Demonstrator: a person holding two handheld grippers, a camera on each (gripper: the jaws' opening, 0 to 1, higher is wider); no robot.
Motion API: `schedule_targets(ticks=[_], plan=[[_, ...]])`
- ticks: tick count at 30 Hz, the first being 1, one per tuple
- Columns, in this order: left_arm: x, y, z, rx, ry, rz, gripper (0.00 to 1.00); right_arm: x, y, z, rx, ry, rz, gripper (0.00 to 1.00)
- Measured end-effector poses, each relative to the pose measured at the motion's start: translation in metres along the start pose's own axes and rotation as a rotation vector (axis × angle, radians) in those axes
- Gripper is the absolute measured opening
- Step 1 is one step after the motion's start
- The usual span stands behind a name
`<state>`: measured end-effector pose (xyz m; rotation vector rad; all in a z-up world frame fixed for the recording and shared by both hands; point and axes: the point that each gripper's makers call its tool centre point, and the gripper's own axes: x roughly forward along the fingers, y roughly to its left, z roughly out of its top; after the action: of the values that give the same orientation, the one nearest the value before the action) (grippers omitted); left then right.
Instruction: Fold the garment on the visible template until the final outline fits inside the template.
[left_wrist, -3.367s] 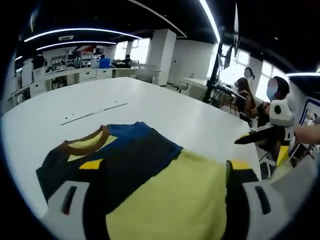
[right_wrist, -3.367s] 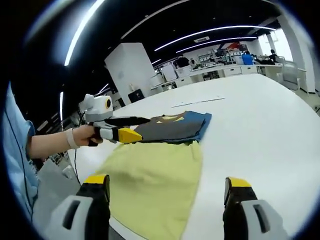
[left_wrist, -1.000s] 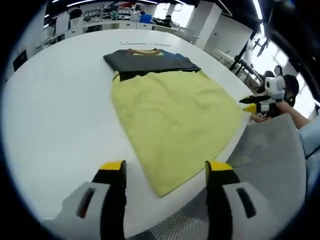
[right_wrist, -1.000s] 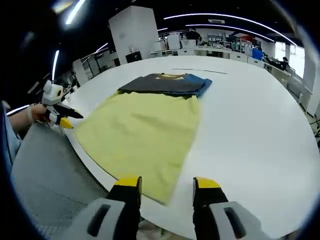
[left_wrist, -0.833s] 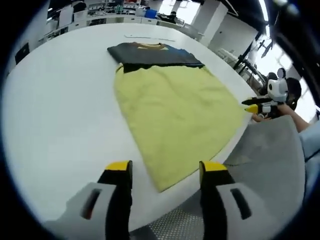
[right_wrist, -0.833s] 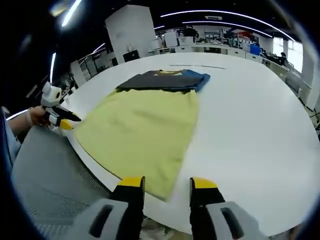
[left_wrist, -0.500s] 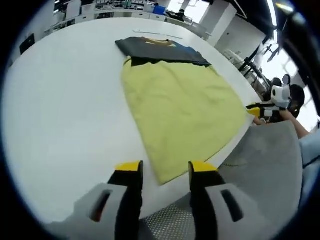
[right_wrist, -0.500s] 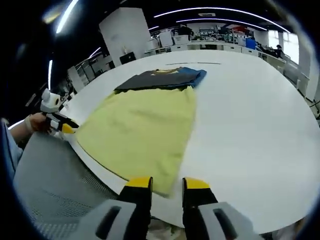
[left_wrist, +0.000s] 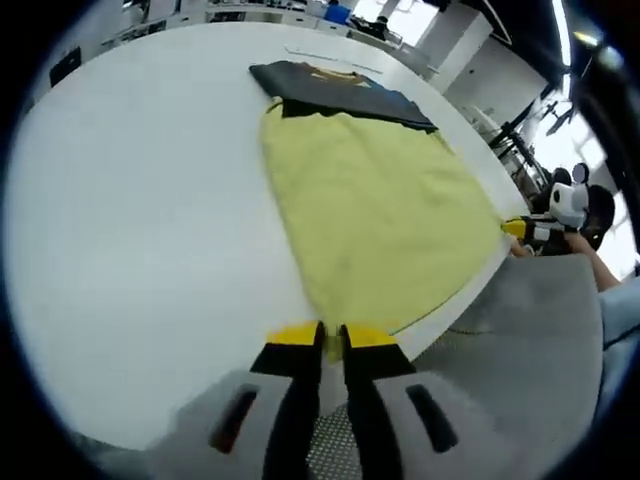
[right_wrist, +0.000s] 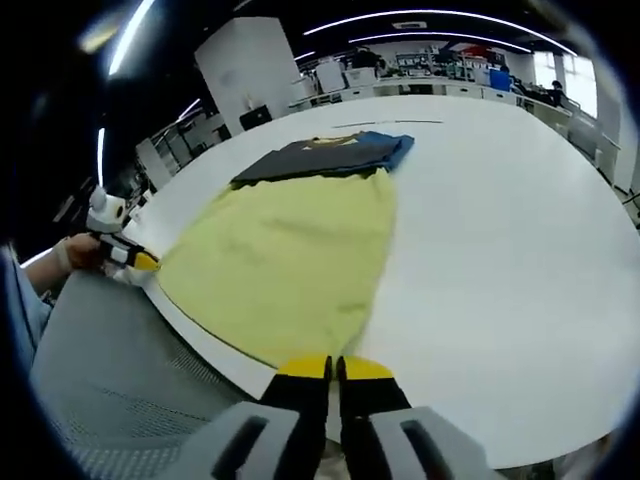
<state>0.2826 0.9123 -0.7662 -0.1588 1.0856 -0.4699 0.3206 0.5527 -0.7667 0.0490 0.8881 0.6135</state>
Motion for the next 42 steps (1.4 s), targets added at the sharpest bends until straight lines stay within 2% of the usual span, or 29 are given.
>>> schedule_targets(ticks=[7, 10, 14, 15, 19, 24, 28, 32, 37, 39, 42], plan=[[0.001, -0.001, 0.000, 0.017, 0.008, 0.002, 0.00, -0.003, 0.003, 0.000, -0.012, -0.005, 0.013, 0.00], [0.000, -0.004, -0.001, 0.012, 0.017, -0.007, 0.00, -0.006, 0.005, 0.001, 0.011, -0.007, 0.020, 0.00], [-0.005, -0.008, -0.008, 0.017, 0.046, -0.029, 0.00, -0.016, 0.010, 0.005, 0.013, -0.016, 0.039, 0.00], [-0.008, -0.009, -0.010, 0.014, 0.054, -0.037, 0.00, -0.018, 0.011, 0.001, 0.004, 0.003, 0.043, 0.00], [-0.013, -0.014, -0.017, 0.020, 0.086, -0.055, 0.00, -0.024, 0.016, -0.006, 0.013, 0.013, 0.065, 0.00], [-0.016, -0.017, -0.024, -0.014, 0.116, -0.065, 0.00, -0.028, 0.020, -0.020, 0.019, 0.038, 0.069, 0.00], [-0.017, -0.020, -0.032, 0.006, 0.152, -0.070, 0.00, -0.030, 0.022, -0.031, 0.031, 0.057, 0.074, 0.00], [-0.016, -0.020, -0.031, 0.006, 0.154, -0.069, 0.00, -0.030, 0.024, -0.032, 0.049, 0.055, 0.078, 0.00], [-0.024, -0.024, -0.017, -0.022, 0.101, -0.096, 0.00, -0.037, 0.027, -0.017, 0.069, 0.022, 0.105, 0.00], [-0.029, -0.026, -0.001, -0.069, 0.042, -0.122, 0.00, -0.038, 0.027, -0.010, 0.068, 0.010, 0.116, 0.00], [-0.041, -0.027, 0.029, -0.077, -0.043, -0.144, 0.00, -0.041, 0.031, 0.012, 0.096, -0.047, 0.150, 0.00]])
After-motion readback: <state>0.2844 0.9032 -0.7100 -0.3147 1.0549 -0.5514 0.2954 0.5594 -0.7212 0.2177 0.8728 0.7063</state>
